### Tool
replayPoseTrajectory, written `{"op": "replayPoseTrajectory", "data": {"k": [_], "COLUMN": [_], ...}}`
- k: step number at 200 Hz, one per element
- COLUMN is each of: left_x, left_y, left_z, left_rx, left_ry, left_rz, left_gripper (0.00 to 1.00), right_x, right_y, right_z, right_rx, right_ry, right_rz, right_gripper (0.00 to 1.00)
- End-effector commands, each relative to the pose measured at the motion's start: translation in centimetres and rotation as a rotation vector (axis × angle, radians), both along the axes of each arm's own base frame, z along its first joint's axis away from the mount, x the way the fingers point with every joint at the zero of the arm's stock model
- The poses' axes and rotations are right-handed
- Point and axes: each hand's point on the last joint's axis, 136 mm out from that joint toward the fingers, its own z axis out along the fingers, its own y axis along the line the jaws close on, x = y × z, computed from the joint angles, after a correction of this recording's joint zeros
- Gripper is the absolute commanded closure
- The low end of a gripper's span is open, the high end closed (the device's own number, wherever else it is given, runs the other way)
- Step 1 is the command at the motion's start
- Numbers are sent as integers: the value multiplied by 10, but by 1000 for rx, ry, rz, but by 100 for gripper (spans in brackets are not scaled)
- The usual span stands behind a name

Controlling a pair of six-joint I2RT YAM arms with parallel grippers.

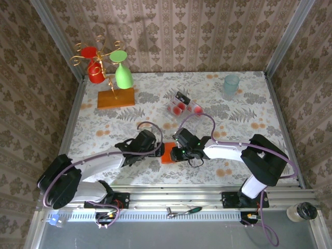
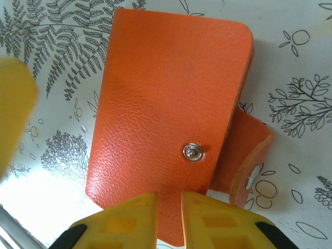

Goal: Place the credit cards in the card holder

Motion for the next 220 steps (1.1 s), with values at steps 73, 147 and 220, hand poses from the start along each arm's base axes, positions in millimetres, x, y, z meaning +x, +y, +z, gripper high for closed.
{"op": "replayPoseTrajectory", "data": {"k": [73, 147, 220], "left_x": [-1, -9, -15], "left_y": [-27, -12, -6], "left_z": [-6, -29, -31], "left_rx": [17, 118, 261], "left_ry": [-40, -7, -22], "left_rz": [-90, -75, -98], "left_gripper": [0, 0, 0], "right_x": [-1, 6, 25], "right_y": [-1, -7, -48], "right_z": [-1, 22, 34], "right_rx": [26, 38, -51], "right_ry": [-4, -30, -37], "right_rz": [-24, -35, -92], "right_gripper": [80, 80, 69]}}
